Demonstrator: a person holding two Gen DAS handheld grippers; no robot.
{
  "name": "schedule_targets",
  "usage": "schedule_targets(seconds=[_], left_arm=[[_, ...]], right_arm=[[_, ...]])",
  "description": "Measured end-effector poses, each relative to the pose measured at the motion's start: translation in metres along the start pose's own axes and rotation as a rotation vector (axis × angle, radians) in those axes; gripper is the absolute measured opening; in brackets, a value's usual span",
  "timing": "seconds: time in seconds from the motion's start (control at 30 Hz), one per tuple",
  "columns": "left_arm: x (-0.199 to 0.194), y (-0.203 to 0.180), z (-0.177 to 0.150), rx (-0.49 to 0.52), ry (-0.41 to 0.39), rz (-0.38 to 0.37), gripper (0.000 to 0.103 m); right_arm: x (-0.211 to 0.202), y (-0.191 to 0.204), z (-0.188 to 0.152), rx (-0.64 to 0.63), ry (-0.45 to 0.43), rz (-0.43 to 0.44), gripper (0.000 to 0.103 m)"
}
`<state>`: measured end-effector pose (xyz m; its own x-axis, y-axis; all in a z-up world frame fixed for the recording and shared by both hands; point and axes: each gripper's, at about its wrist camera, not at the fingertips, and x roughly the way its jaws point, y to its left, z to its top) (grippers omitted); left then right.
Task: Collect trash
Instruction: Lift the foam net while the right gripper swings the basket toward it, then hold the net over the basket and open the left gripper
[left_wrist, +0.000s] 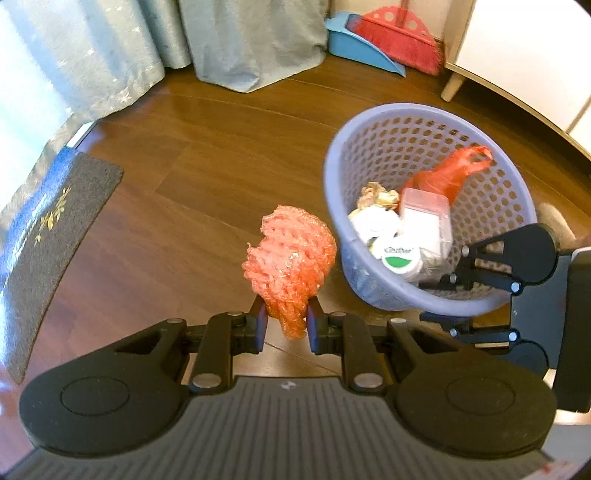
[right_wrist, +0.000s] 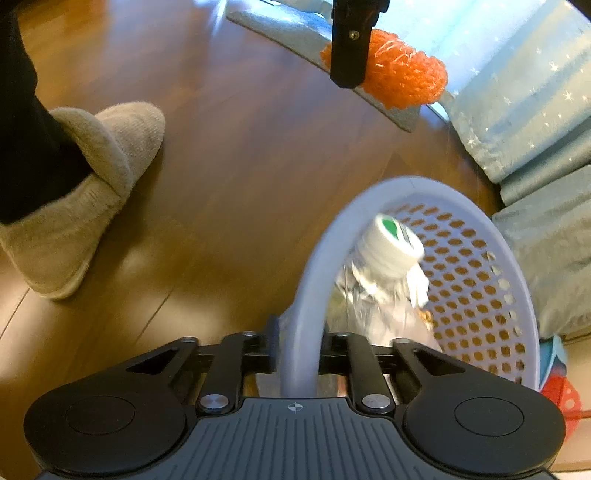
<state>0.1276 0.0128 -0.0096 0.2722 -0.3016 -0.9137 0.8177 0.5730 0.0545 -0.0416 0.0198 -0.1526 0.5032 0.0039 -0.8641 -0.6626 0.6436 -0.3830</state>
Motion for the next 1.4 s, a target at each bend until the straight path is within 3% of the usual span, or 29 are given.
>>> schedule_targets(seconds=[0.1,0.17,0.37,0.63,1.03,1.27,1.4], left_arm=[[-0.001,-0.013,0.002,0.029,0.001,0.003,0.017],[0.000,-0.019,0.005,0.042,0.000,0.008,0.017],[-0.011,-0.031,0.019,0.043,-0.025,0.003,0.017],[-0.031,-0.060,0.036,0.024,-0.079,-0.032,0.017],[-0.032,-0.085,0.048,-0.037,-0.083,-0.135,0.018],[-0.017,-0.102,0.056,-0.104,-0.048,-0.196,0.018],[-0.003,-0.116,0.056,-0.074,-0.015,-0.219,0.018]], right_arm=[[-0.004,-0.002,-0.006,-0.004,-0.004,0.016,0.045],[-0.011,0.001,-0.012,-0.019,-0.013,0.011,0.051],[-0.033,-0.001,-0.018,-0.036,-0.061,-0.024,0.054],[-0.075,-0.030,-0.026,0.072,-0.132,-0.033,0.054],[-0.125,-0.133,-0.052,0.409,-0.070,-0.041,0.054],[-0.127,-0.192,-0.073,0.827,-0.045,0.035,0.054],[-0.120,-0.210,-0.073,0.903,0.014,0.020,0.054]])
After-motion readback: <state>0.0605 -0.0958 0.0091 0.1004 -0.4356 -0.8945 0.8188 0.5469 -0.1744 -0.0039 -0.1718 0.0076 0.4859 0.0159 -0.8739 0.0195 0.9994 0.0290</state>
